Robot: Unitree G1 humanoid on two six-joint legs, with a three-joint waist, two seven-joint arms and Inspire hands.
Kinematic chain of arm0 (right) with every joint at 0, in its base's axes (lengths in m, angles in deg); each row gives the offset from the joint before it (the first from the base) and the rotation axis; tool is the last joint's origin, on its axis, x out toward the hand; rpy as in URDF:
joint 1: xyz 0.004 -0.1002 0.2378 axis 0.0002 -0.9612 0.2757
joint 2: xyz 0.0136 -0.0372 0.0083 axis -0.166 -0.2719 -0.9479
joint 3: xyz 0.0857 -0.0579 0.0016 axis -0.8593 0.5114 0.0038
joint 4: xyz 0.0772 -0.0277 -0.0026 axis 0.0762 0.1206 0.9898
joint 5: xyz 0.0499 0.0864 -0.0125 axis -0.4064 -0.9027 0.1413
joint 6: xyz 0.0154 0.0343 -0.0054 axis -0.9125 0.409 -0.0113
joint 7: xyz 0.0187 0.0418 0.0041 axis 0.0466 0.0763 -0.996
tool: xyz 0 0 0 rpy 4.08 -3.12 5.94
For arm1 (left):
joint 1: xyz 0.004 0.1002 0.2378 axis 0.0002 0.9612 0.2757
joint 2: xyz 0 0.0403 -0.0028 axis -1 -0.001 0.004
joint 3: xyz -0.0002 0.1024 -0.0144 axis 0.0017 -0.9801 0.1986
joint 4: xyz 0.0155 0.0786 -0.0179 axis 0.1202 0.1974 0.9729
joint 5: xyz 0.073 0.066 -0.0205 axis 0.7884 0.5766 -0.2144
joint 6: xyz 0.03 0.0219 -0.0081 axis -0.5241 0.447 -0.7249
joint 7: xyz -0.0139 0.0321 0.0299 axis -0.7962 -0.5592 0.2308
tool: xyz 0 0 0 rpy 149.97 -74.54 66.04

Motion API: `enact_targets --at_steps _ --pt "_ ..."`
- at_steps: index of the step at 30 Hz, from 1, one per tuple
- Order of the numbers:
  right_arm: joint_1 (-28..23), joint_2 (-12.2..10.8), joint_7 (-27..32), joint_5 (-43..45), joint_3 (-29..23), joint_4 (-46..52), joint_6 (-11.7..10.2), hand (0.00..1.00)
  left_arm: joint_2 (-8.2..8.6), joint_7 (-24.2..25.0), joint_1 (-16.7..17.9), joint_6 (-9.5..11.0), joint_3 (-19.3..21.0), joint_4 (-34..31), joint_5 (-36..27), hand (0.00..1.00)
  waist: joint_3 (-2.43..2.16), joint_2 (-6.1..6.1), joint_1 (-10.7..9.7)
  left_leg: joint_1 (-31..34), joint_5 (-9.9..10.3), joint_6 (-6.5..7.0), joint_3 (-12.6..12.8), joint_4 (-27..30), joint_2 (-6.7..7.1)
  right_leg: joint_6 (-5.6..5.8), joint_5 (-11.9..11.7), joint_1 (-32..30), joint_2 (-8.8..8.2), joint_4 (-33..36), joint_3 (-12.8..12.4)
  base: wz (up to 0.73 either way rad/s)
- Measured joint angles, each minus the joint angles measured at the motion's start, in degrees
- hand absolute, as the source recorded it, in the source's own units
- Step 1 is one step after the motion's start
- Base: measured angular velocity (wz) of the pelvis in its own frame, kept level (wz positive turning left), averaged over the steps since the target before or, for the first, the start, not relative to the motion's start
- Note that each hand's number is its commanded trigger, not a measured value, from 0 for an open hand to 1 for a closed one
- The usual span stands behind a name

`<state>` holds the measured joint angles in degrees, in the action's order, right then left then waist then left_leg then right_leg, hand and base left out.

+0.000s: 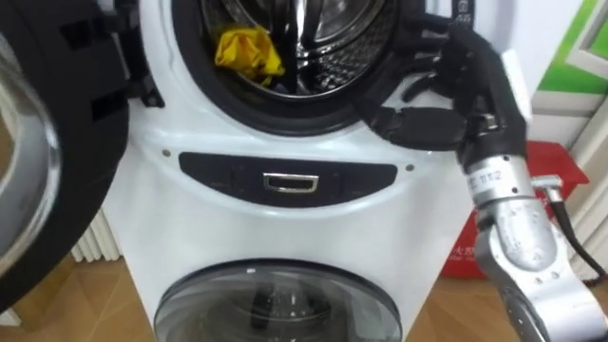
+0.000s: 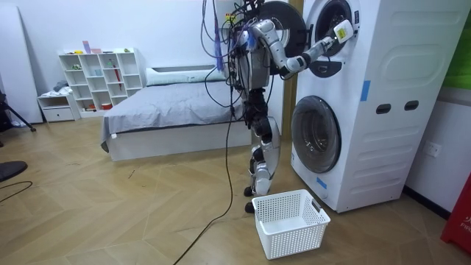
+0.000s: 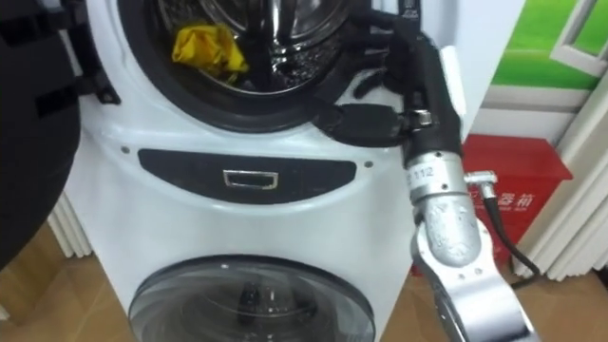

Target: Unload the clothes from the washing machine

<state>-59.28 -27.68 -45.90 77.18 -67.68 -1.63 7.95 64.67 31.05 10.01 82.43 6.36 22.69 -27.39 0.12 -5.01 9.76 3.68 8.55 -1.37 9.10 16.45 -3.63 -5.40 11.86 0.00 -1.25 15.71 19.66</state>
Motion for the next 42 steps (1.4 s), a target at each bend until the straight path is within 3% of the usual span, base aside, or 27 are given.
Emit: enact_targets --at_steps 2,9,16,25,34,42 --pt "0.00 0.52 -1.24 0.11 0.40 0.89 0.28 0.00 0.05 -0.08 -0.46 0.17 0.00 -0.32 0.00 0.00 0.00 -0.07 -0.09 0.02 -0.12 -0.19 -0.01 -0.08 -0.22 -0.78 -0.23 0.02 0.26 -0.07 -0.02 0.00" --pt "-1.70 0.64 -3.42 2.17 2.87 8.19 2.96 0.00 0.03 -1.47 -0.95 1.22 -0.08 1.87 -0.12 0.00 -0.13 -0.22 -0.32 -1.73 -0.77 -1.20 0.41 -2.21 -0.76 -1.76 -0.89 1.34 1.65 -3.04 -0.75 -0.05" --pt "-2.75 0.54 -10.77 -4.03 12.13 15.80 2.88 0.00 0.16 -1.81 -0.12 2.08 -2.25 4.25 -1.65 0.00 -0.52 0.62 0.24 -4.24 -0.46 -1.65 0.07 -3.87 -0.57 -1.18 -0.54 4.11 1.81 -5.57 -0.70 0.04" --pt "-10.80 0.52 -19.36 -9.21 13.40 21.93 2.73 0.00 0.08 -1.72 -1.01 4.38 -3.14 4.13 -4.22 0.00 -0.22 1.15 -0.56 -4.18 0.03 -1.11 0.25 -4.27 0.40 -0.29 -0.44 4.84 1.38 -6.05 -0.52 0.02" --pt "-11.11 0.41 -24.64 -9.13 13.73 24.12 2.74 0.00 0.20 -1.95 -2.04 5.46 -5.01 4.12 -4.52 0.00 -0.39 0.94 -1.37 -4.23 0.23 -1.11 0.35 -4.44 0.50 -0.12 -0.34 4.84 1.36 -6.21 -0.66 0.00" --pt "-9.10 -0.16 -24.33 -6.42 13.45 24.32 2.74 0.00 0.07 -1.75 -1.66 6.16 -4.96 4.16 -4.43 0.00 -0.44 0.96 -1.22 -4.78 0.22 -1.10 0.12 -5.02 0.55 -0.06 -0.31 4.95 1.36 -6.24 -0.74 0.00"
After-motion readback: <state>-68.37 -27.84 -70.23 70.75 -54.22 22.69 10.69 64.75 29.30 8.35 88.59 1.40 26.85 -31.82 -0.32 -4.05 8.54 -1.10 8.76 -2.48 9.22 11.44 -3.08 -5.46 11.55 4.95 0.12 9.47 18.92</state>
